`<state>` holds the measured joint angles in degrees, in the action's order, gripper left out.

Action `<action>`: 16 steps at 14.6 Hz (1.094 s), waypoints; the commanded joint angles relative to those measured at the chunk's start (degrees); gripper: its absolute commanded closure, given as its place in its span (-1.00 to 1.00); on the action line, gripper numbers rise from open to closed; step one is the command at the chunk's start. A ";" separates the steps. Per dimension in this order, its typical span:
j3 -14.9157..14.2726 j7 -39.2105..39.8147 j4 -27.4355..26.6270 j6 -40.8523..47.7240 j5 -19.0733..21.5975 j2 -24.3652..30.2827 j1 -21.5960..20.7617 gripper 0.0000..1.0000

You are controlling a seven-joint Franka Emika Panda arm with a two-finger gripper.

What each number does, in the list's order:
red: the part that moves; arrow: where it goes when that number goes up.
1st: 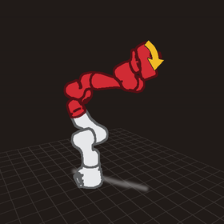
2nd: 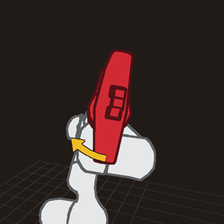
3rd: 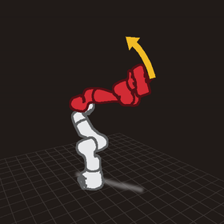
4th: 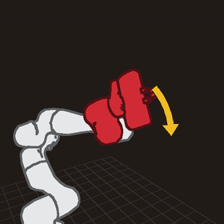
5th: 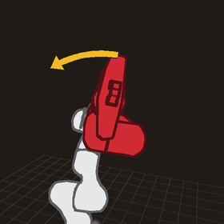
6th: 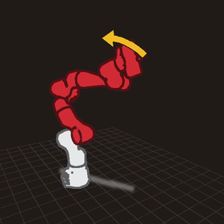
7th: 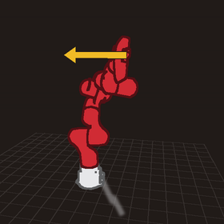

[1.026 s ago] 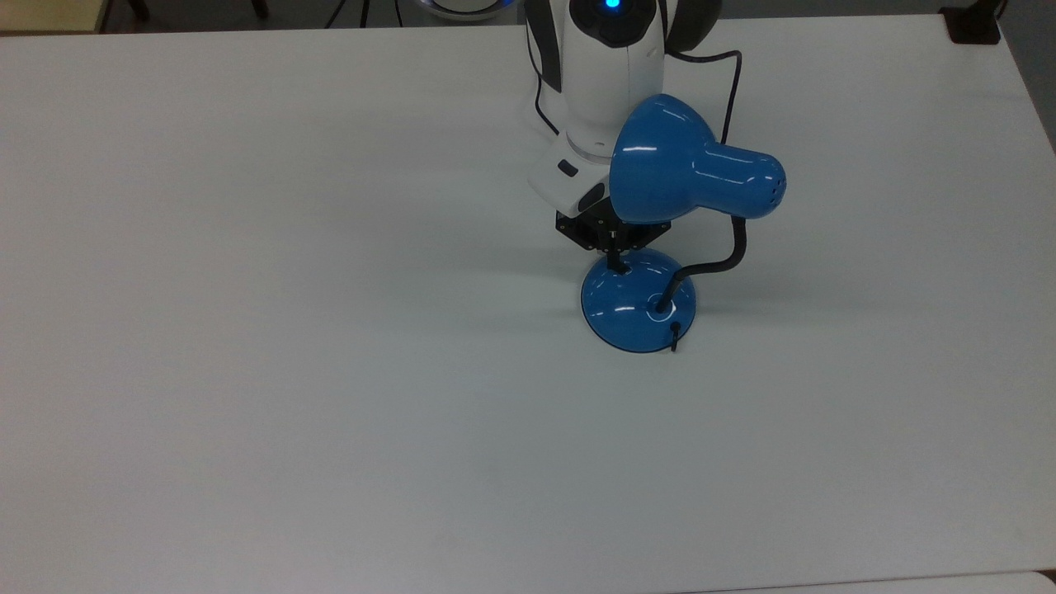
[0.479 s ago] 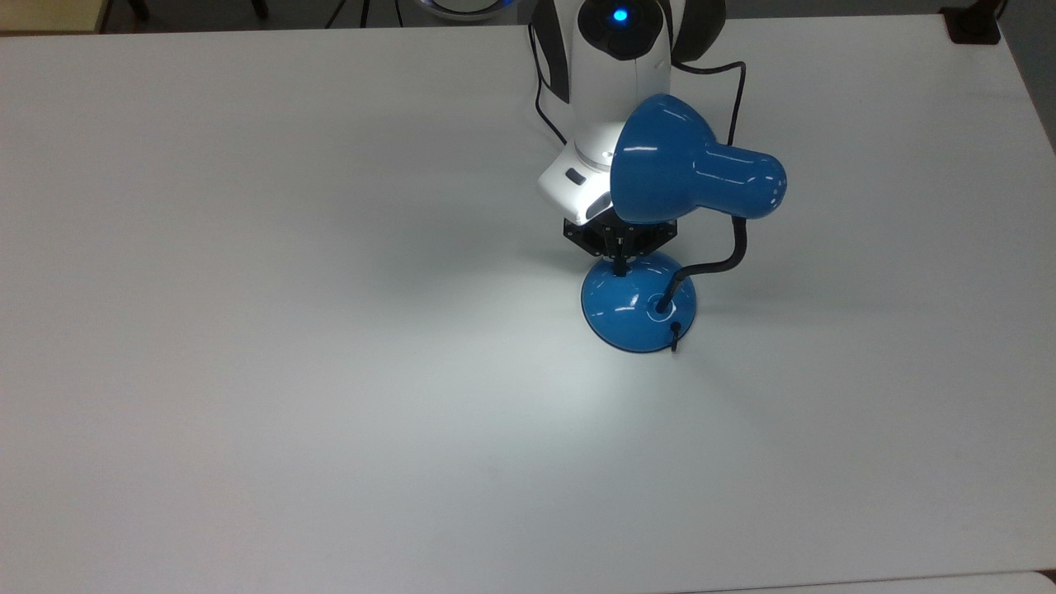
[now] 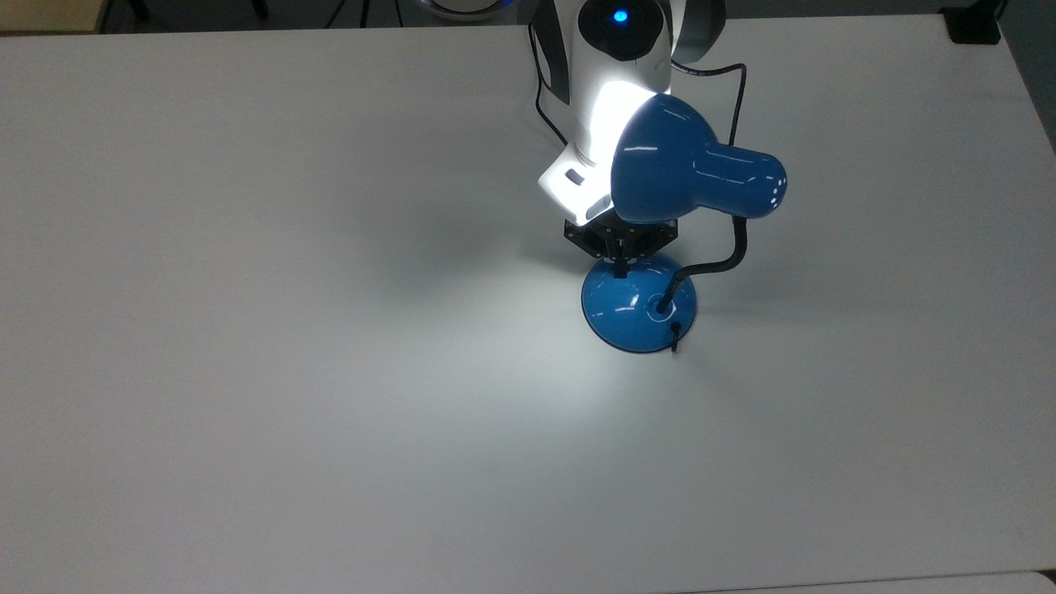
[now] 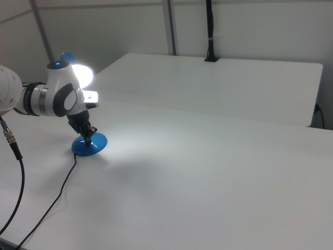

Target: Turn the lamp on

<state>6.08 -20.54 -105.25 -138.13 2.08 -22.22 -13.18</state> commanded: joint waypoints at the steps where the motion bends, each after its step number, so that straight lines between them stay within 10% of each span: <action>1: -0.46 1.19 -0.14 6.43 -0.14 1.82 -0.45 1.00; 7: -0.55 11.12 0.48 29.29 -1.80 10.61 4.03 0.48; 11: -0.81 17.97 2.77 40.73 -3.13 17.72 9.12 -1.00; 16: -1.34 22.03 6.35 43.99 -3.13 23.19 14.75 -1.00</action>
<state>5.08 -0.93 -100.63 -96.68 -0.60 -1.48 -0.22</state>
